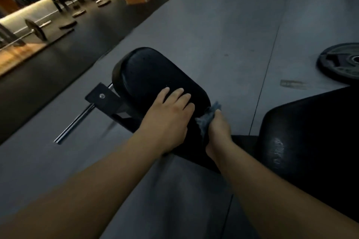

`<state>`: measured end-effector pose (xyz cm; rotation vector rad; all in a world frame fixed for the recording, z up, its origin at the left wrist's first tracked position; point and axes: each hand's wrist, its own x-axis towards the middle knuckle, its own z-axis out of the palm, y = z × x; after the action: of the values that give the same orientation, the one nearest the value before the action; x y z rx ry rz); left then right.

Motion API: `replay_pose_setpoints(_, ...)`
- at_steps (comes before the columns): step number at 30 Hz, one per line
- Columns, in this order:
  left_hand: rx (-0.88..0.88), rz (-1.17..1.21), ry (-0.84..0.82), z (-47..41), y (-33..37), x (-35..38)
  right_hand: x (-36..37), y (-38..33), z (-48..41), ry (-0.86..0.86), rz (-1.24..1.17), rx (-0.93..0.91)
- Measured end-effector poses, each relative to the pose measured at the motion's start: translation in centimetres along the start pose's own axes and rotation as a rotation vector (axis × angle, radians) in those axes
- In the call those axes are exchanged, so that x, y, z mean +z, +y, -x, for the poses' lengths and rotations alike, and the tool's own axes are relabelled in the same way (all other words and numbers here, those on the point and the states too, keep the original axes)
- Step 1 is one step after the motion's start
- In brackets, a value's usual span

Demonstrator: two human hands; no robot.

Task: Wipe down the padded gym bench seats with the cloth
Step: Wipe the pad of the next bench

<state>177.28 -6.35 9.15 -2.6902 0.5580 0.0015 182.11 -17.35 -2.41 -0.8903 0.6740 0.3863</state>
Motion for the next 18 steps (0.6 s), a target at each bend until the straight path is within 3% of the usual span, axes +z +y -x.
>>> replay_pose_setpoints(2, 0.091, -0.064, 0.037, -0.7, -1.9, 0.1, 2.6, 0.9, 0.7, -0.055, 0.096, -0.087)
replay_pose_setpoints(4, 0.202, -0.153, 0.091, -1.2, -3.7, 0.5, 4.7, 2.9, -0.3, 0.013, 0.480, -0.388)
replay_pose_setpoints(7, 0.263, -0.216, 0.147, -2.1, -6.8, 1.8, 6.1, 6.2, -1.2, 0.059, 0.802, -0.809)
replay_pose_setpoints(9, 0.326, -0.242, 0.145, -2.8, -8.1, 3.1, 4.7, 8.5, -0.8, -0.006, 0.811, -0.944)
replay_pose_setpoints(11, 0.404, -0.217, 0.163, -3.3, -8.3, 4.0, 3.0, 8.9, -2.8, 0.087, 0.745, -0.910)
replay_pose_setpoints(14, 0.396, -0.158, 0.150, -3.5, -7.9, 4.2, 3.9, 5.1, -6.2, 0.193, 0.695, -0.666)
replay_pose_setpoints(18, 0.411, -0.113, 0.136, -3.5, -8.0, 4.2, 5.4, 8.0, -2.5, 0.144, 0.672, -0.833)
